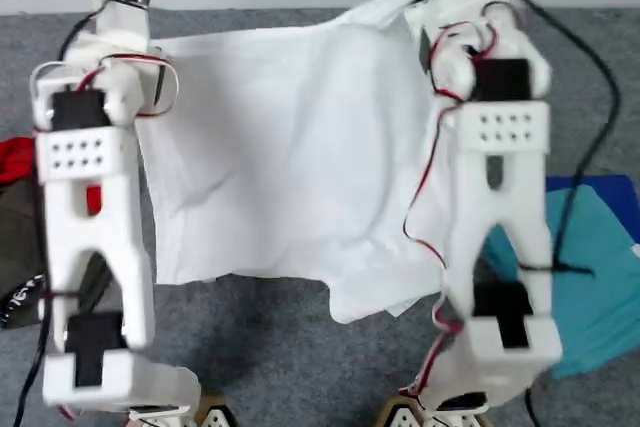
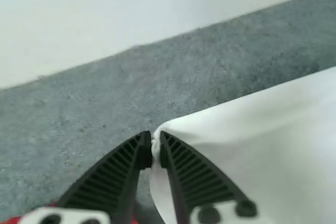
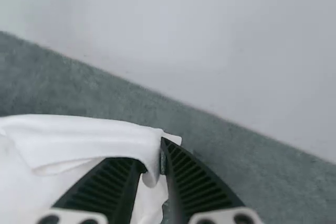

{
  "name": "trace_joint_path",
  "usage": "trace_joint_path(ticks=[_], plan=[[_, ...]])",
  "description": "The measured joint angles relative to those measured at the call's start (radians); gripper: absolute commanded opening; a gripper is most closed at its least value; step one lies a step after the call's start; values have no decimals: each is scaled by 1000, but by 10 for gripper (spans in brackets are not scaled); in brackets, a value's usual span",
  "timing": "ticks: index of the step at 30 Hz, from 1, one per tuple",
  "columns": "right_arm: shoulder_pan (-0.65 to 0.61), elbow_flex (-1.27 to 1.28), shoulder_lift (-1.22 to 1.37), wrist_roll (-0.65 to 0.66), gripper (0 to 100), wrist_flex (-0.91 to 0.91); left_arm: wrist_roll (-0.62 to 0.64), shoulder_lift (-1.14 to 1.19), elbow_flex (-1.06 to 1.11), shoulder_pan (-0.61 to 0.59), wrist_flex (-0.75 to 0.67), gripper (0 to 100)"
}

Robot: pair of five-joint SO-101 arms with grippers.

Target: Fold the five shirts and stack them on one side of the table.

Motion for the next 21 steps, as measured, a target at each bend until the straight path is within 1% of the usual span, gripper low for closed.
trace_joint_path(ticks=[4,8,11,17,21], plan=[[-18,-41,137,3,10,-35,0,133,-35,-5,-48,13],[-61,-215,262,3,10,-40,-3,215,-146,-14,-46,13],[-87,-396,367,3,10,-40,-5,253,-256,-18,-11,13],[-80,-783,583,28,10,8,-5,374,-529,-18,46,13],[-86,-942,701,40,10,48,-5,497,-709,-18,124,13]])
